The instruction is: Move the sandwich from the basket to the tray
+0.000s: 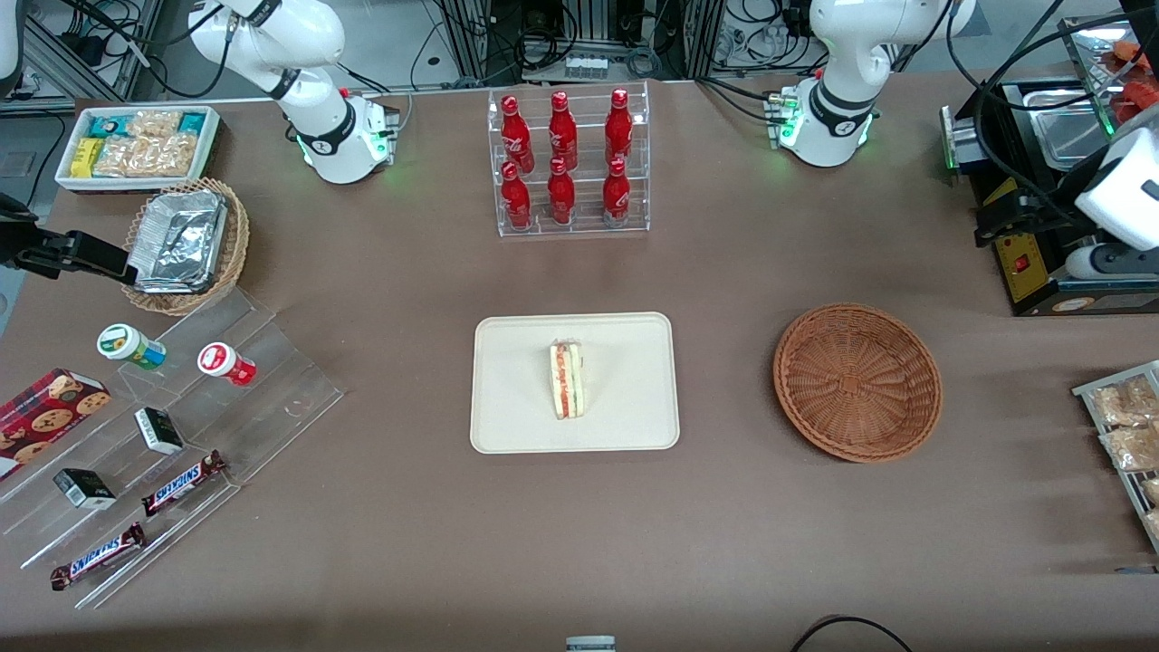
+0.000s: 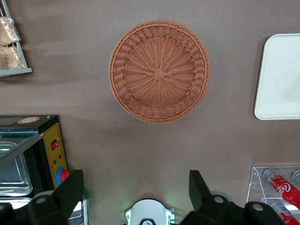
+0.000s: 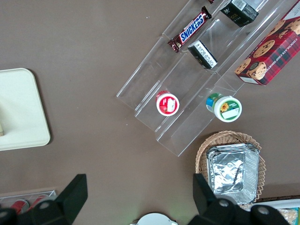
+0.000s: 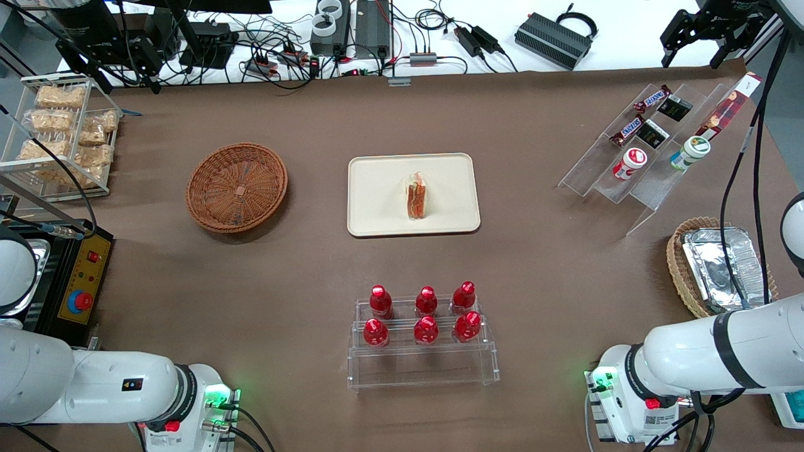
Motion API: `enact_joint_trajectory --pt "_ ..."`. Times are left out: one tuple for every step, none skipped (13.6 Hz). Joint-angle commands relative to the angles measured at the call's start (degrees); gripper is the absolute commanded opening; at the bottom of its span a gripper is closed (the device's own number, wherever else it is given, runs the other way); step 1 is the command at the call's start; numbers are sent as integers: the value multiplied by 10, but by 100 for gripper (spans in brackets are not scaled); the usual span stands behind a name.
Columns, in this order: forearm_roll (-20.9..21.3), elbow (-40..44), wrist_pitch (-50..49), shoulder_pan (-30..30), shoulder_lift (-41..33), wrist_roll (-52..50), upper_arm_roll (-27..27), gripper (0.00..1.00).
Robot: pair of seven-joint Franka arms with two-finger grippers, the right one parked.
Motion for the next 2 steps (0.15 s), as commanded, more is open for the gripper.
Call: enact_joint_trajectory --pt "-2 -10 1 -15 -10 4 12 99" --pt "1 -3 -1 -22 -3 0 11 99"
